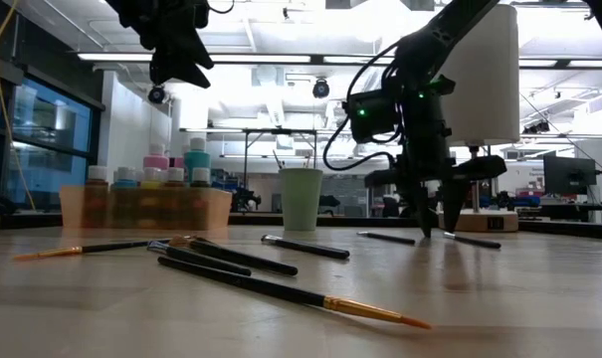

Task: Pick & Place Paint Supplies
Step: Put the black paint brush into the green cup

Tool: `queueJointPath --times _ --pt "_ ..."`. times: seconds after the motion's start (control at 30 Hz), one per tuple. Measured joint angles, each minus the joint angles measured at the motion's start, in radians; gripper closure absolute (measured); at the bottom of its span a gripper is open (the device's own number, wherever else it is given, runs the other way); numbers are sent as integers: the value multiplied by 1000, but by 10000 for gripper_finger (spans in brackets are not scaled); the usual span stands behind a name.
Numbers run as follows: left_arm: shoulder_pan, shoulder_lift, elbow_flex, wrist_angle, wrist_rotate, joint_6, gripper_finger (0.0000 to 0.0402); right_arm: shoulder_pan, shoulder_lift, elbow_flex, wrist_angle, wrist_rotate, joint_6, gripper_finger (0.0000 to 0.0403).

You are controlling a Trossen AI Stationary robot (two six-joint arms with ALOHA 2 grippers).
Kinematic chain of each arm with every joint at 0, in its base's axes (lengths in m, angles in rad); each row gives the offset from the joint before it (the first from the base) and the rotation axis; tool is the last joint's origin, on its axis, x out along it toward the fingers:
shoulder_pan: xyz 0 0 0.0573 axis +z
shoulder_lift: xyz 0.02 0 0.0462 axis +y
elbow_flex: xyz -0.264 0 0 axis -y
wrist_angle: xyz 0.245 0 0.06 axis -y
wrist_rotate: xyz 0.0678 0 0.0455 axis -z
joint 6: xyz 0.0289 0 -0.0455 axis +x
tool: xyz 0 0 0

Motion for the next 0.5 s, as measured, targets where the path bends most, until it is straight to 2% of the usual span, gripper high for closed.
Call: queueJointPath --times 0.27,0.5 --pt "0 0 0 0 0 0 202 14 -1 -7 38 -8 10 336" --pt "0 0 0 0 3 0 202 14 -1 -7 43 -17 0 378"
